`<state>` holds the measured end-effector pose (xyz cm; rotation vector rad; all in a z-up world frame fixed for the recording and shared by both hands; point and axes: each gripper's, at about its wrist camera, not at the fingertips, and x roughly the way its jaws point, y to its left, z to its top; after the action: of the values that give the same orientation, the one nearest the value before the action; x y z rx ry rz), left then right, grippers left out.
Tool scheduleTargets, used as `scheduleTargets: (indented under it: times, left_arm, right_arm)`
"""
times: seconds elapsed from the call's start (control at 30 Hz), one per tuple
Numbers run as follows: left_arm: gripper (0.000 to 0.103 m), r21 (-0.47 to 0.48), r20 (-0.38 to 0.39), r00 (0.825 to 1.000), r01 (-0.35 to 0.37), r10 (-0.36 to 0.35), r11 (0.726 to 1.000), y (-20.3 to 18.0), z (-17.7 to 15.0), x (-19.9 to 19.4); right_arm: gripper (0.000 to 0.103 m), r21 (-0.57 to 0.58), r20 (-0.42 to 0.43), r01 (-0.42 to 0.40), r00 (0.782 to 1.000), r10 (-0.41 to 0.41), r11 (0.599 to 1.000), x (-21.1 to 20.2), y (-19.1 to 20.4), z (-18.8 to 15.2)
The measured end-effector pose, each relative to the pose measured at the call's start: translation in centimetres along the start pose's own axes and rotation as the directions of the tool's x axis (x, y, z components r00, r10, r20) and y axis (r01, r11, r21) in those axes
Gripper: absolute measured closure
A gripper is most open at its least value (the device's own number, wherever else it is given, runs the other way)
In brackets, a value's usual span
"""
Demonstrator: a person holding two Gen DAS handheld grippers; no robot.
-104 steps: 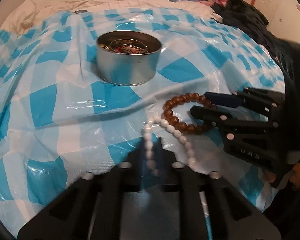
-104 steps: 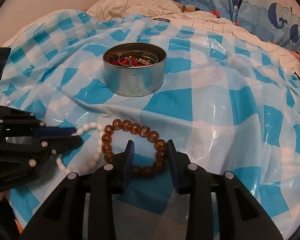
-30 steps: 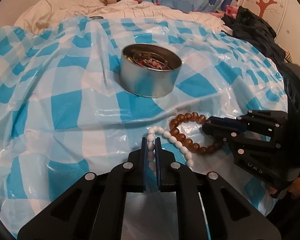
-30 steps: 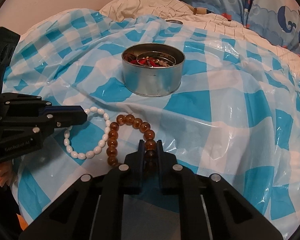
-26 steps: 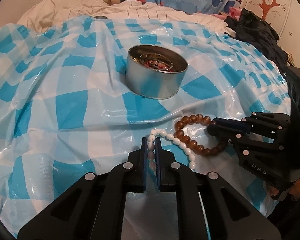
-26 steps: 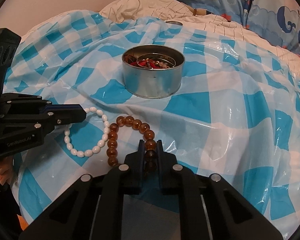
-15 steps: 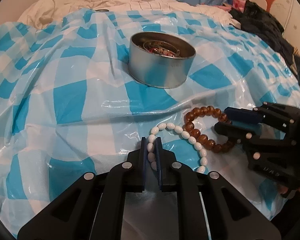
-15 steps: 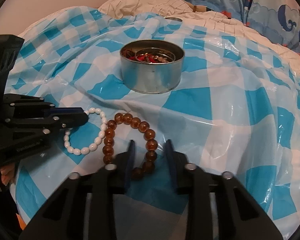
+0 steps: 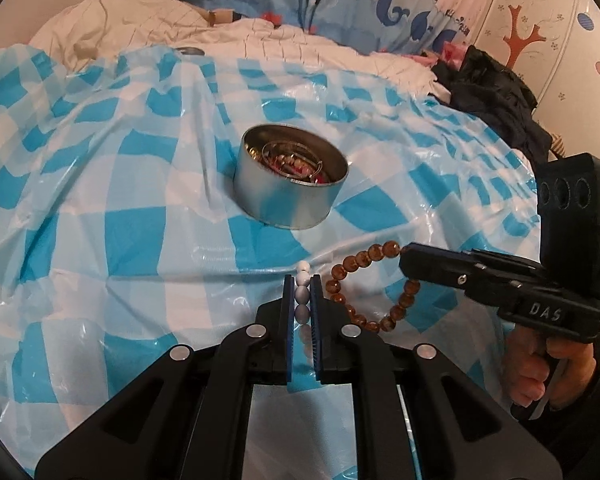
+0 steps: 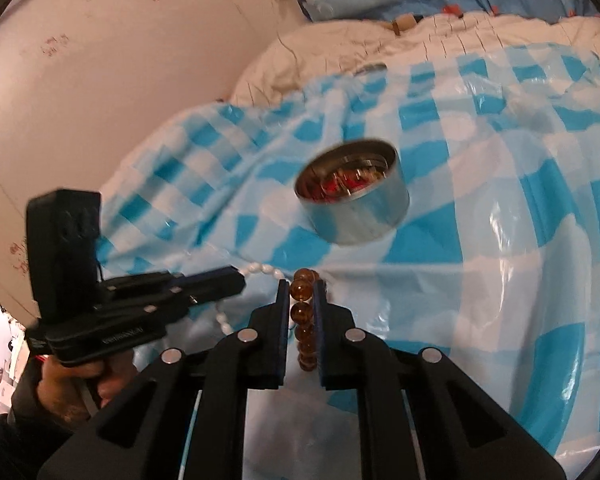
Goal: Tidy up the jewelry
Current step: 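Carry both bead bracelets over the silver tin and open both grippers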
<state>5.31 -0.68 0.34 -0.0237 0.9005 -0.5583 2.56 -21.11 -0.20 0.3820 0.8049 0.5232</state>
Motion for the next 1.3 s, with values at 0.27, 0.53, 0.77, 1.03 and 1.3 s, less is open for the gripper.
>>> scheduleTargets:
  times: [0.27, 0.53, 0.77, 1.03, 1.3]
  left_arm:
    - [0.097, 0.062, 0.032, 0.999, -0.029, 0.027, 0.998, -1.7, 0.5, -0.3]
    - [0.097, 0.081, 0.049, 0.996, -0.077, 0.073, 0.994, -2.1, 0.7, -0.3]
    - [0.097, 0.076, 0.114, 0.992, -0.056, 0.047, 0.996, -2.8, 2.4, -1.4]
    - [0.097, 0.045, 0.168, 0.986, -0.014, 0.006, 0.999, -3.1, 5.8, -1.3]
    - [0.097, 0.009, 0.197, 0.98, 0.038, -0.039, 0.999, -2.6, 8.8, 0.6]
  right_arm:
    - [0.091, -0.023, 0.063, 0.01, 0.998, -0.008, 1.0, -1.4, 0.7, 0.4]
    - [0.091, -0.034, 0.092, -0.005, 0.996, 0.008, 0.999, -2.0, 0.9, 0.6]
    - [0.091, -0.036, 0.147, -0.022, 0.989, 0.027, 0.999, -3.0, 1.0, 1.3]
    - [0.091, -0.014, 0.191, -0.018, 0.981, 0.02, 1.0, -3.4, 0.2, 2.8]
    - [0.091, 0.019, 0.227, -0.021, 0.974, 0.017, 1.0, -2.9, -0.9, 4.9]
